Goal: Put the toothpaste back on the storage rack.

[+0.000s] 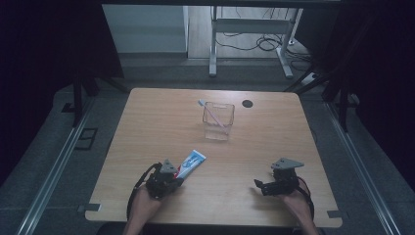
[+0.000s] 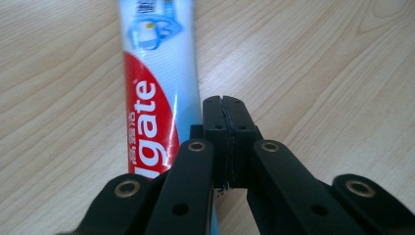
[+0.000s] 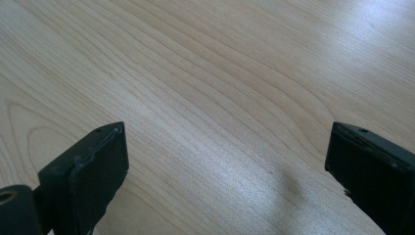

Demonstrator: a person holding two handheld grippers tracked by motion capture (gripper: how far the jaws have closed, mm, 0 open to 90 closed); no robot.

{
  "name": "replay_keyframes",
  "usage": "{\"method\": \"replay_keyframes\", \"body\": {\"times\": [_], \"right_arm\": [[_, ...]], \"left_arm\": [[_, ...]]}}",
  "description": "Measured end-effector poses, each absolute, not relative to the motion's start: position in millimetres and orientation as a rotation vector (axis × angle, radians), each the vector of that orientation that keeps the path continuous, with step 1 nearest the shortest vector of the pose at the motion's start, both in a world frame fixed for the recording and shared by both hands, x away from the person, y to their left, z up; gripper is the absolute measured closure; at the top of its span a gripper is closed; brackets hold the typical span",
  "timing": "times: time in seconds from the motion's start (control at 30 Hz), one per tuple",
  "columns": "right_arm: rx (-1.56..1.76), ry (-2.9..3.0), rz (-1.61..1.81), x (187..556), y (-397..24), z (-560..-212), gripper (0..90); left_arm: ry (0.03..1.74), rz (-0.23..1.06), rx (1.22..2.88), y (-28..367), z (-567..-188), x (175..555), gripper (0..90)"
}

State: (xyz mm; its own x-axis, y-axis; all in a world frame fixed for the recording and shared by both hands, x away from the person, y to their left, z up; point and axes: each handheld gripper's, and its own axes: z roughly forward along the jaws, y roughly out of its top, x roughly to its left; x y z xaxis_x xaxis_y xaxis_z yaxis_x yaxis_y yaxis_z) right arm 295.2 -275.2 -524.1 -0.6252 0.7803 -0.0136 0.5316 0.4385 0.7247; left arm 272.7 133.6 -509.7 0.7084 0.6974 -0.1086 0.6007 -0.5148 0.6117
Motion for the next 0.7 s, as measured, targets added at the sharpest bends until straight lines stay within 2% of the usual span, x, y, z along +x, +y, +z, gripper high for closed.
{"method": "replay_keyframes", "body": {"times": [0.13,0.4,0.6,0.63,0.7], "right_arm": [[1.12,2.349,0.994,295.5,-275.7,-524.4,2.3],[1.14,2.332,0.988,292.1,-283.2,-523.4,2.4],[1.17,2.311,1.005,290.9,-292.2,-523.0,2.9],[1.169,2.313,1.005,291.0,-292.1,-523.2,2.9],[1.165,2.316,1.003,291.1,-291.8,-523.7,2.9]], "left_arm": [[0.971,0.186,2.274,134.6,-509.7,273.4,87.8],[0.964,0.21,2.255,136.4,-502.3,274.0,78.5],[0.958,0.266,2.283,132.5,-495.1,281.1,67.5],[0.956,0.273,2.297,131.5,-492.8,284.5,63.3],[0.958,0.276,2.3,131.2,-491.7,286.3,61.7]]}}
